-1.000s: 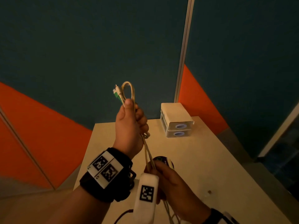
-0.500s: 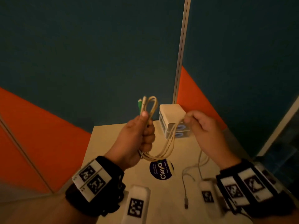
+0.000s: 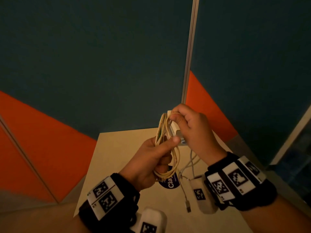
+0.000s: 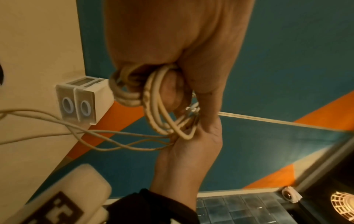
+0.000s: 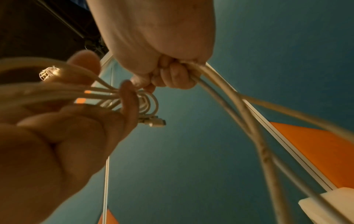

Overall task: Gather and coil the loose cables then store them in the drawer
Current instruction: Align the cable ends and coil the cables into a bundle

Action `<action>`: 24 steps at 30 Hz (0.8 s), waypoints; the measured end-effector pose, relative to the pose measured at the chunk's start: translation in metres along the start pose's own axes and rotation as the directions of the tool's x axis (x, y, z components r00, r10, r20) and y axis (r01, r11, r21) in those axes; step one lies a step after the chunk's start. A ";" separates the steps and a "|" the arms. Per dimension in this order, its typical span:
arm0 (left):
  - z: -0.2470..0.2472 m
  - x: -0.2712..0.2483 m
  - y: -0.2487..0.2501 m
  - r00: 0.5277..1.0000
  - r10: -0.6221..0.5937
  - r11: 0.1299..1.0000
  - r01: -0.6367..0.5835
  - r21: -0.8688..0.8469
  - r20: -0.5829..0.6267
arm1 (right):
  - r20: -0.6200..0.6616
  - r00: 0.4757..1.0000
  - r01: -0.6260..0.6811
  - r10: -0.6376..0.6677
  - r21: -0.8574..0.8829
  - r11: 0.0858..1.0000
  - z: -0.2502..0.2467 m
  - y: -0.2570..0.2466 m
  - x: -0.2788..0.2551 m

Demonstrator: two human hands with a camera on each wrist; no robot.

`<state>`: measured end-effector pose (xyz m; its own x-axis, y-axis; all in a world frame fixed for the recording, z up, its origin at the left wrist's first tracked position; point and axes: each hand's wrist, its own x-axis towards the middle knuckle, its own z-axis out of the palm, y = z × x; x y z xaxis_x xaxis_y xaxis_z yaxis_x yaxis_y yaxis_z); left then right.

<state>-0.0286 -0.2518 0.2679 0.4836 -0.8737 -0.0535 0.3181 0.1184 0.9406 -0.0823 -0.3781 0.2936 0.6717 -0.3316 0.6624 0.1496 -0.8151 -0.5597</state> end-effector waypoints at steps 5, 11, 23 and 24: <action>-0.003 0.002 -0.004 0.999 0.023 0.992 -0.019 0.127 -0.029 | 0.018 1.000 -0.025 0.025 0.000 1.000 0.002 0.006 -0.003; -0.014 -0.001 -0.008 0.993 0.122 0.862 -0.111 0.495 0.010 | 0.055 0.997 -0.066 0.060 0.098 0.993 -0.011 0.007 0.001; -0.014 -0.001 -0.015 0.987 0.145 0.963 -0.124 -0.241 0.074 | 0.384 0.837 -0.407 0.389 -0.037 0.912 -0.034 0.015 0.009; -0.016 0.000 -0.013 0.987 0.154 0.954 -0.134 -0.267 0.053 | 0.439 0.799 -0.471 0.410 0.034 0.881 -0.038 0.015 0.007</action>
<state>-0.0197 -0.2453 0.2505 0.4830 -0.8688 0.1093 0.4562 0.3562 0.8155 -0.1027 -0.4109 0.3086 0.9169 -0.3908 0.0809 -0.1602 -0.5460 -0.8223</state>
